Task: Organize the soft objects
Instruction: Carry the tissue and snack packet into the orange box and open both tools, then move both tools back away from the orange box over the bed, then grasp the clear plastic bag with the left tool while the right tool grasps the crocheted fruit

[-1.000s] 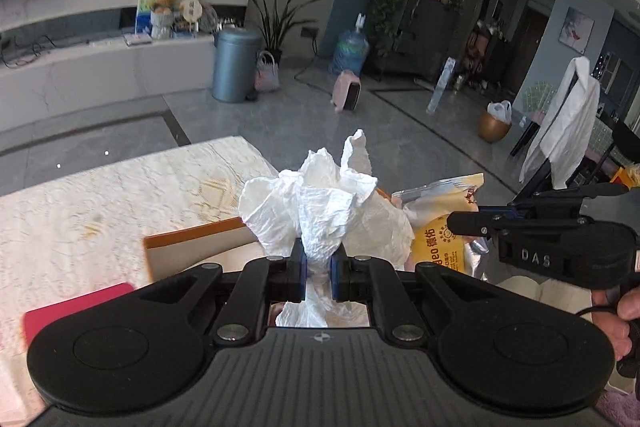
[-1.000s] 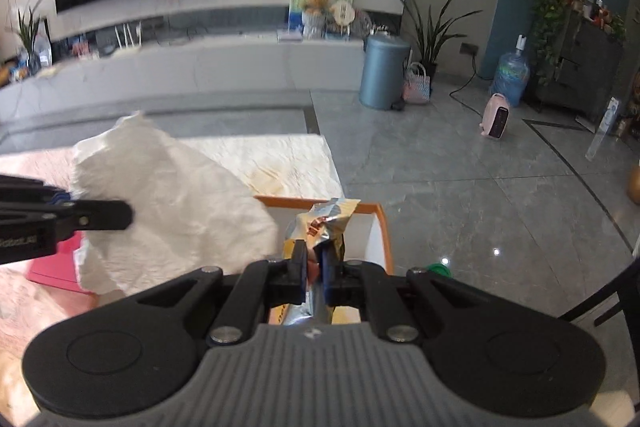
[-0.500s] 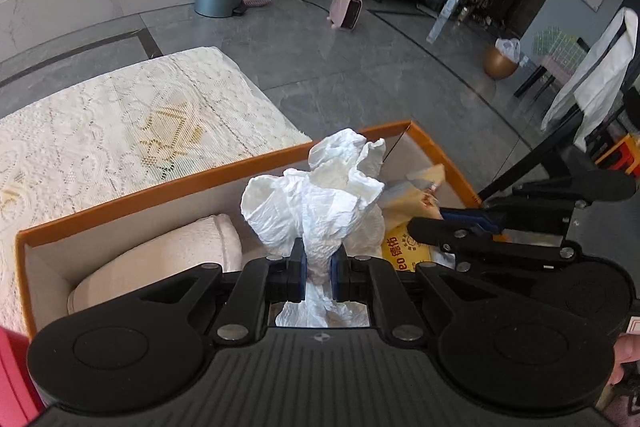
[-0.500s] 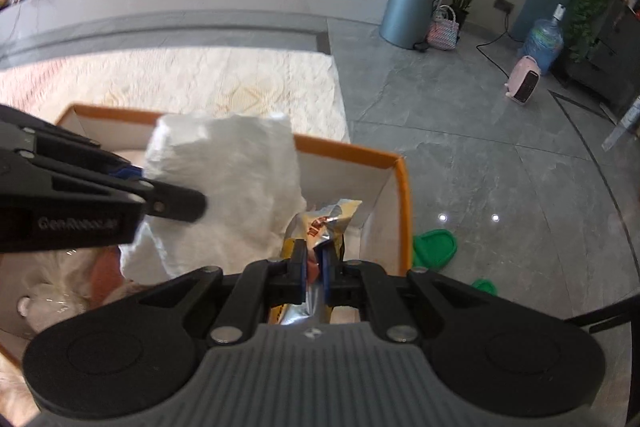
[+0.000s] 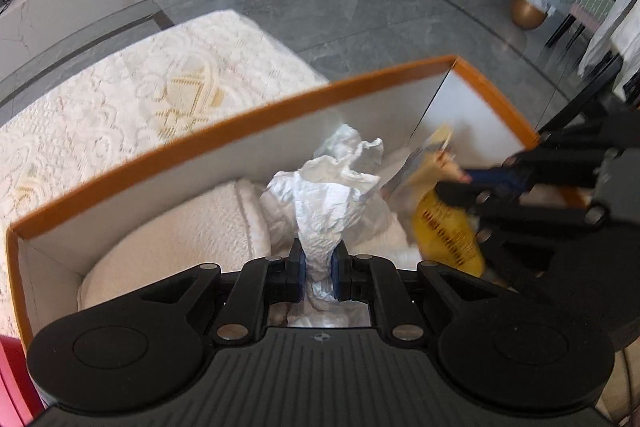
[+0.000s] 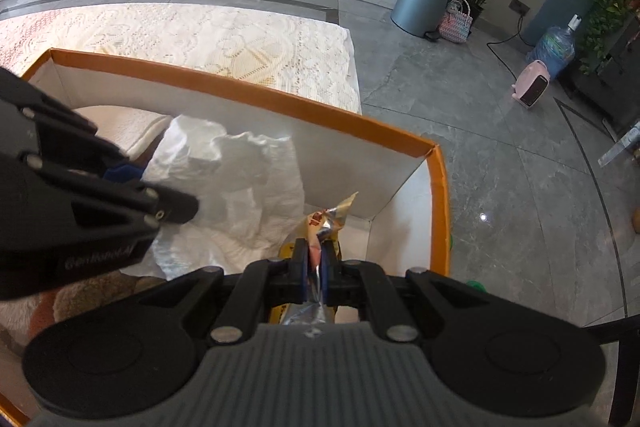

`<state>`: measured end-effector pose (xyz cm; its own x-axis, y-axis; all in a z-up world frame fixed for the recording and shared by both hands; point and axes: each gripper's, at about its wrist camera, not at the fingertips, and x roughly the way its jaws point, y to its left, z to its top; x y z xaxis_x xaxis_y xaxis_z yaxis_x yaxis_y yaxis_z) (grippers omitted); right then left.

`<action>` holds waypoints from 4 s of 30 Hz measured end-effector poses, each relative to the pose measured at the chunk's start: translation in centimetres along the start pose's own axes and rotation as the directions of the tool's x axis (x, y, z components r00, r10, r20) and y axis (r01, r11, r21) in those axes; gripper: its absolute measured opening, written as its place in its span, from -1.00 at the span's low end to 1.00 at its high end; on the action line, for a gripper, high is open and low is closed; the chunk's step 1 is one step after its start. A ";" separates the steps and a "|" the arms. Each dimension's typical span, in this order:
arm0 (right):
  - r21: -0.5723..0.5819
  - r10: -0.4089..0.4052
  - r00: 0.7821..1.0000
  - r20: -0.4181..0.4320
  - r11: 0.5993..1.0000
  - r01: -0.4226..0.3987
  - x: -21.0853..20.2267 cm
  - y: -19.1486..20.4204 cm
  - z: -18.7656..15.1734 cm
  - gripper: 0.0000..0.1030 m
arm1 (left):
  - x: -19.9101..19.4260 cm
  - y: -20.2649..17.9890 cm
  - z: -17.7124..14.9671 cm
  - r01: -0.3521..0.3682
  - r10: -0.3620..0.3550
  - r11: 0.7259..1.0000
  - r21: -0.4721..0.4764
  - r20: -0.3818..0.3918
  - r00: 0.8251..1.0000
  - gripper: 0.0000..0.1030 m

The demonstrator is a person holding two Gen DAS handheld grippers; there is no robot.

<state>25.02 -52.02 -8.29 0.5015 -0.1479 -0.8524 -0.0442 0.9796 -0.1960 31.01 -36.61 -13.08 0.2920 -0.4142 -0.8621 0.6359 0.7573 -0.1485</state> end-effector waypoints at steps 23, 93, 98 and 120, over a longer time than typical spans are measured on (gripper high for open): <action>0.021 -0.097 0.992 0.078 0.995 0.096 -5.5 1.4 0.1 0.04 | -9.9 1.0 -2.8 0.031 -0.024 0.999 -0.032 0.200 0.980 0.13; -0.328 0.312 0.943 0.114 0.908 -0.260 -4.1 40.9 4.6 -0.14 | -17.9 30.9 -24.8 -0.243 0.274 0.893 -0.379 0.030 0.961 0.44; -0.361 0.302 0.949 0.091 0.898 -0.252 -3.2 40.8 5.4 -0.14 | -16.7 30.9 -24.8 -0.254 0.277 0.892 -0.373 0.008 0.961 -0.01; -0.599 0.050 0.985 -0.168 0.788 -0.142 1.9 41.8 12.1 0.13 | -19.3 29.6 -23.9 -0.316 0.377 0.892 -0.324 0.144 0.915 -0.96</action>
<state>34.55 -9.75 -12.23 0.3468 -0.1194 -0.9303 -0.6235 0.7117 -0.3237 27.13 5.90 -12.39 0.6094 -0.1661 -0.7753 0.2432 0.9698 -0.0166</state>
